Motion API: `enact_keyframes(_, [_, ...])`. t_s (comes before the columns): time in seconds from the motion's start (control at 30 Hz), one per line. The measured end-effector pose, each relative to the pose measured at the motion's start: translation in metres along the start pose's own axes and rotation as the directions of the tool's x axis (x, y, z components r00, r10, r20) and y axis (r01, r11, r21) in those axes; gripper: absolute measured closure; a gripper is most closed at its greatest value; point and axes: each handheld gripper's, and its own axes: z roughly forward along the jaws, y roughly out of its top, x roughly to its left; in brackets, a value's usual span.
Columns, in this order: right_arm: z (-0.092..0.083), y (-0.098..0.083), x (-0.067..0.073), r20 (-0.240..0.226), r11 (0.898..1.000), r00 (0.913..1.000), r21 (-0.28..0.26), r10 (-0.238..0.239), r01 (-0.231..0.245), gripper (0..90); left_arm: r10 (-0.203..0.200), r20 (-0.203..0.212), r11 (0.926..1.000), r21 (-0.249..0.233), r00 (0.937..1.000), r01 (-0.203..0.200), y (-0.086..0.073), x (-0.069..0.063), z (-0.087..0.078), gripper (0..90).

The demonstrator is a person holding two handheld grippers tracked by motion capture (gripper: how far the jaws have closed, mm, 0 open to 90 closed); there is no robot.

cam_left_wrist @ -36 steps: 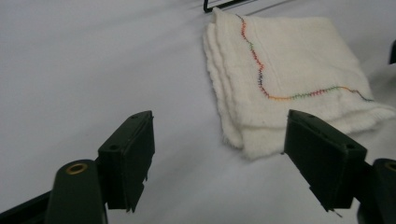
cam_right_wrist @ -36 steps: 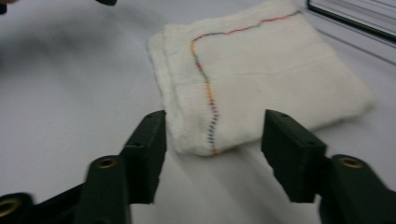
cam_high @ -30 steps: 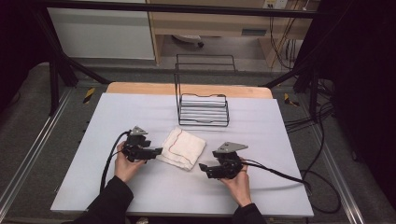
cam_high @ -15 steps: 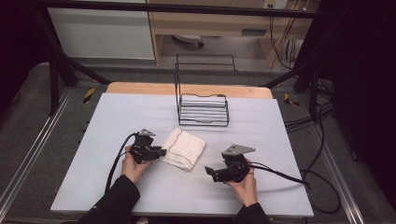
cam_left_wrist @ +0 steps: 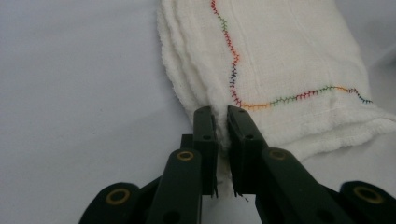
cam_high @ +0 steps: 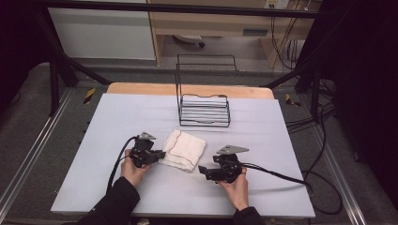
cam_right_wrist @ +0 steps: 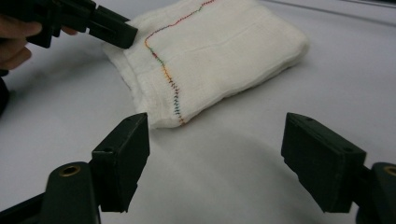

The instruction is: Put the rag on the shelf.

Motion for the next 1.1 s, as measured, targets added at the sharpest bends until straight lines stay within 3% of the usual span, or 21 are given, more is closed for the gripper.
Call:
enact_keyframes(0.13, [0.019, 0.005, 0.013, 0.026, 0.999, 0.9992, 0.014, 0.029, -0.029, 38.8, 0.009, -0.003, 0.9999, -0.008, 1.0000, -0.009, -0.001, -0.001, 0.000, 82.2])
enact_keyframes(0.27, [0.027, 0.005, 0.016, 0.051, 0.998, 0.9974, 0.018, 0.051, -0.052, 40.8, 0.008, 0.004, 0.9999, -0.012, 1.0000, -0.008, -0.002, 0.001, 0.001, 82.1])
enact_keyframes(0.43, [0.038, 0.006, 0.023, 0.063, 0.999, 0.9973, 0.025, 0.038, -0.040, 45.0, 0.007, 0.003, 0.9999, -0.012, 1.0000, -0.007, -0.002, 0.001, 0.001, 82.3])
enact_keyframes(0.53, [0.041, 0.006, 0.026, 0.067, 0.999, 0.9970, 0.021, 0.039, -0.041, 55.6, -0.002, 0.007, 0.9999, -0.012, 1.0000, 0.002, -0.002, 0.002, 0.001, 82.5])
enact_keyframes(0.57, [0.042, 0.005, 0.027, 0.046, 0.999, 0.9982, 0.019, 0.038, -0.039, 67.3, -0.002, 0.006, 0.9999, -0.012, 1.0000, 0.002, -0.002, 0.002, 0.001, 82.6])
enact_keyframes(0.6, [0.042, 0.005, 0.027, 0.046, 0.999, 0.9982, 0.019, 0.038, -0.039, 67.3, -0.002, 0.004, 0.9999, -0.013, 1.0000, 0.002, -0.002, 0.001, 0.001, 82.6])
enact_keyframes(0.73, [0.040, 0.005, 0.028, 0.032, 0.998, 0.9975, 0.011, 0.063, -0.063, 83.0, -0.009, 0.003, 0.9999, -0.013, 1.0000, 0.009, -0.002, 0.001, -0.001, 82.9])
enact_keyframes(0.93, [0.032, 0.007, 0.022, 0.011, 0.997, 0.9973, 0.012, 0.073, -0.073, 85.6, -0.022, 0.045, 0.9997, -0.011, 0.9987, 0.022, -0.004, -0.004, -0.012, 83.0])
enact_keyframes(1.1, [0.014, 0.010, 0.014, -0.023, 0.996, 0.9974, 0.050, 0.068, -0.067, 85.6, 0.003, 0.083, 1.0000, -0.010, 0.9966, -0.002, -0.015, -0.023, -0.022, 82.7])
